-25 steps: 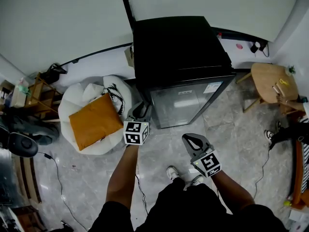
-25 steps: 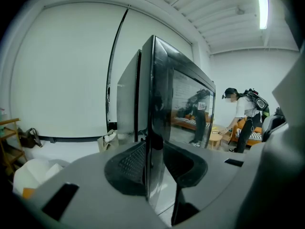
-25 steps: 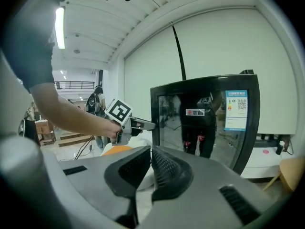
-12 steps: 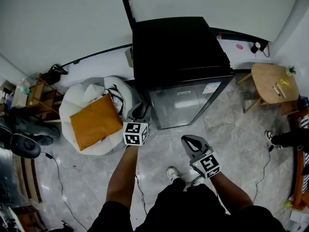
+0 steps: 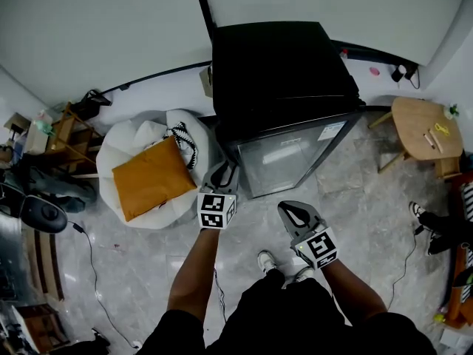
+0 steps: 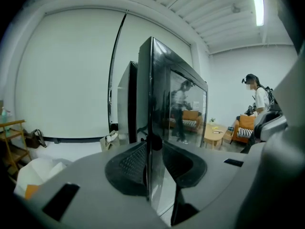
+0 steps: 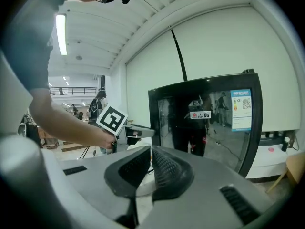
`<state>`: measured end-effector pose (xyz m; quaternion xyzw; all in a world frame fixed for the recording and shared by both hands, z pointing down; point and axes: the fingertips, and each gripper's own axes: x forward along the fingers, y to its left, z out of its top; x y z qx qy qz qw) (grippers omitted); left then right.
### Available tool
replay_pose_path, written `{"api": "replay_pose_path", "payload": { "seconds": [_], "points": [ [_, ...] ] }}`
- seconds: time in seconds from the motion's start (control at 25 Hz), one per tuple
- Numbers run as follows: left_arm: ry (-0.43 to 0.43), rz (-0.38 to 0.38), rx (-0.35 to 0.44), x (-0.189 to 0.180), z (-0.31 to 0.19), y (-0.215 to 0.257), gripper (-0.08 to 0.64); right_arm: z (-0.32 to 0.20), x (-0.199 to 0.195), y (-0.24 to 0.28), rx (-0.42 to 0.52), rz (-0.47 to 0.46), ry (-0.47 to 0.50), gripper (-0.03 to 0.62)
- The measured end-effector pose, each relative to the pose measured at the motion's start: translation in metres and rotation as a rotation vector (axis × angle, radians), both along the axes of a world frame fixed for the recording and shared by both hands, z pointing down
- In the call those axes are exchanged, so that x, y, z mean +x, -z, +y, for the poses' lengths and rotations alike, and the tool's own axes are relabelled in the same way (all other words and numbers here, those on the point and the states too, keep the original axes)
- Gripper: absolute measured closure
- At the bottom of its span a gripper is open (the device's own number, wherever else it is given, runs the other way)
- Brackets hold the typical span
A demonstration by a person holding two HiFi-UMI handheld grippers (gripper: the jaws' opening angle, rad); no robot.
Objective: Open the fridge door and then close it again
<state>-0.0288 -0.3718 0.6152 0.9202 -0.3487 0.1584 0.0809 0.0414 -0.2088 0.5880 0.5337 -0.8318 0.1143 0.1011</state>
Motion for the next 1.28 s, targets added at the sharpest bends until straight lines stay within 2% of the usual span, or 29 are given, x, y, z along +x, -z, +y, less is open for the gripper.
{"api": "replay_pose_path", "payload": {
  "seconds": [0.2,0.32,0.52,0.8,1.04,1.28],
  "points": [
    [0.009,-0.007,-0.004,-0.004,0.013,0.000,0.448,0.010,0.004,0.004,0.014,0.004,-0.022,0.572],
    [0.021,0.001,-0.021,-0.005,0.025,0.001,0.450,0.024,0.013,0.002,-0.012,0.028,-0.041,0.572],
    [0.036,0.006,-0.034,-0.005,0.051,0.002,0.453,0.042,0.024,0.003,0.007,-0.002,-0.066,0.572],
    [0.035,-0.025,-0.038,-0.003,0.088,0.003,0.468,0.069,0.035,0.007,0.010,-0.016,-0.036,0.574],
    [0.063,-0.029,-0.043,-0.001,0.121,0.003,0.474,0.090,0.058,0.021,0.056,-0.019,-0.086,0.574],
    [0.094,-0.010,-0.062,0.006,0.150,0.006,0.477,0.108,0.084,0.026,0.051,0.001,-0.118,0.574]
  ]
}}
